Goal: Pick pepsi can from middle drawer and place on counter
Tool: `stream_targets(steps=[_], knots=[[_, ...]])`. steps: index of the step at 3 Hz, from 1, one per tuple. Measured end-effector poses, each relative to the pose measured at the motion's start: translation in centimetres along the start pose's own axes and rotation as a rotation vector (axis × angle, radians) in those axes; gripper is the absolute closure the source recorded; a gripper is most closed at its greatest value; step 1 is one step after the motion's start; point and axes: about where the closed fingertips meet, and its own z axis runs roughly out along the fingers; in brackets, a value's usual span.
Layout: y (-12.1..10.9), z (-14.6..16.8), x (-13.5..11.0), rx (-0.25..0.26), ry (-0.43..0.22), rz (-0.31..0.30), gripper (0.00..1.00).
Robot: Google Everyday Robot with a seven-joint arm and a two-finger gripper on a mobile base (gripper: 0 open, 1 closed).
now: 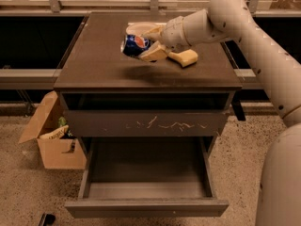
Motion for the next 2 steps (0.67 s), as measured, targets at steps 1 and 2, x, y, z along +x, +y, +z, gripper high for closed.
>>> stream_targets(steps=[1, 2], knots=[[-0.12, 0.17, 0.72, -0.004, 0.002, 0.021, 0.0], [-0.13, 0.17, 0.73, -0.004, 0.002, 0.022, 0.0]])
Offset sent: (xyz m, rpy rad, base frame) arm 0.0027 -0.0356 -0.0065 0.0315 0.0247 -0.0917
